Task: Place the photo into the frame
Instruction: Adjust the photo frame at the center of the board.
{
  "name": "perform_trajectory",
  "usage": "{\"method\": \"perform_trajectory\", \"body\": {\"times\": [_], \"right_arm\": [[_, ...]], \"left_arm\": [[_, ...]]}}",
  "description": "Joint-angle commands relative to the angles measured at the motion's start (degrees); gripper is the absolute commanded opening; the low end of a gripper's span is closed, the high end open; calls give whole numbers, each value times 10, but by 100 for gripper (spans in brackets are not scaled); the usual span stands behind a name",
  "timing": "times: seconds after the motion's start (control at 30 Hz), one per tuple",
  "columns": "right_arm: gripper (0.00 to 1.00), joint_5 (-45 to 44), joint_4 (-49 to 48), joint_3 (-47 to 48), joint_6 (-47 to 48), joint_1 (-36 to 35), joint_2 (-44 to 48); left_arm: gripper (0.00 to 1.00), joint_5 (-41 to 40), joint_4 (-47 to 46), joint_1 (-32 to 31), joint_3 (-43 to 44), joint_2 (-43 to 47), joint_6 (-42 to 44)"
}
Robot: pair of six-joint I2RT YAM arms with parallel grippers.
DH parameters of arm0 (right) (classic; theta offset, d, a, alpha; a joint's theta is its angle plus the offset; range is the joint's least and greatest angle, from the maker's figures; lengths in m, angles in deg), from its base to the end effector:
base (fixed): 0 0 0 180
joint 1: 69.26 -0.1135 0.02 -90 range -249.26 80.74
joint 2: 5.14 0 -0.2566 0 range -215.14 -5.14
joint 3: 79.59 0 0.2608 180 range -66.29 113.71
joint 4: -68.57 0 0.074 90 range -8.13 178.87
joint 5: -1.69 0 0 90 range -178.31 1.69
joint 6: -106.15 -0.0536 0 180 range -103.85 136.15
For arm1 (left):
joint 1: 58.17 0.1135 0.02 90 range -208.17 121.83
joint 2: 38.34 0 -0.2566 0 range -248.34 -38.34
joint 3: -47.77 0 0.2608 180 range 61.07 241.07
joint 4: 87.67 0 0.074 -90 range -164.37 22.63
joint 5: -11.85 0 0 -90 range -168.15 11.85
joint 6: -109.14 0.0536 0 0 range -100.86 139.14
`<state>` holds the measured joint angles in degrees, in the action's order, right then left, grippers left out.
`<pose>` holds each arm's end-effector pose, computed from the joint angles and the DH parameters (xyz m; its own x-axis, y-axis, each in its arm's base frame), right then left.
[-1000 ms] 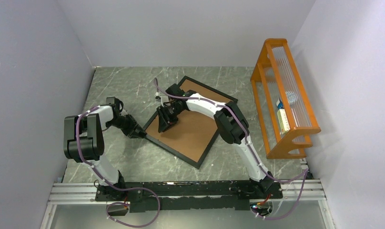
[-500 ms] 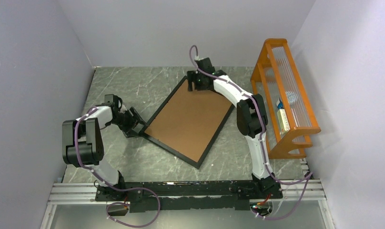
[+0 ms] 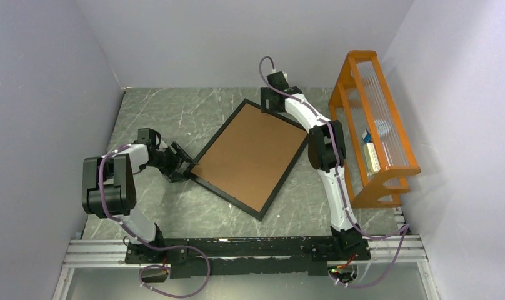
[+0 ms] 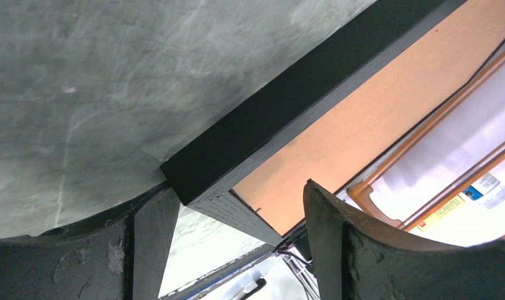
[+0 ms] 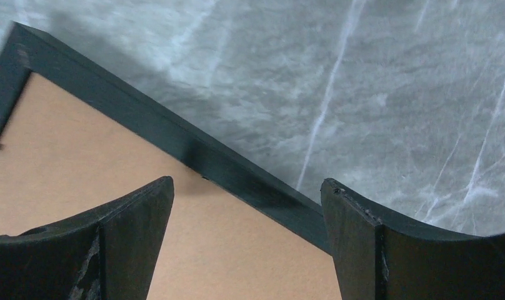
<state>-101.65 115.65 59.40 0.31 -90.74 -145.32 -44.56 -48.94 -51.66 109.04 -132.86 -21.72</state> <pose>0.5273 0.1942 0.1783 -0.7263 -0.0004 -0.6873 -0.0157 0.9997 0.0160 0.2965 0.0040 0.1135 -0.7640 -0.6357 0.1102 -0.5609 0.5701 -0.6003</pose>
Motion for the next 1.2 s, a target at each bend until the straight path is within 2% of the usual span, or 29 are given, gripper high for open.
{"method": "perform_trajectory", "body": {"times": [0.0, 0.27, 0.4, 0.6, 0.77, 0.93, 1.07, 1.17], "right_arm": [[91, 27, 17, -6, -5, 20, 1], [91, 156, 17, -102, -11, 37, 50], [90, 203, 9, -167, -26, 38, 95], [86, 223, 10, -273, -74, 32, 174], [83, 198, 16, -374, -120, 1, 265], [82, 147, 21, -480, -159, -45, 351], [82, 74, 35, -512, -193, -56, 389], [84, 4, 61, -484, -203, -61, 406]], "left_arm": [[77, 46, -62, -4, -1, -18, -19], [76, 60, -58, -4, 48, -52, -8], [75, 58, -41, 1, 106, -81, 5], [74, 71, -17, 21, 220, -155, 32], [72, 120, -9, 23, 309, -233, 37], [71, 170, -34, 17, 336, -267, 21], [71, 143, -20, 16, 320, -247, 26], [73, 73, 28, 19, 317, -215, 43]]}}
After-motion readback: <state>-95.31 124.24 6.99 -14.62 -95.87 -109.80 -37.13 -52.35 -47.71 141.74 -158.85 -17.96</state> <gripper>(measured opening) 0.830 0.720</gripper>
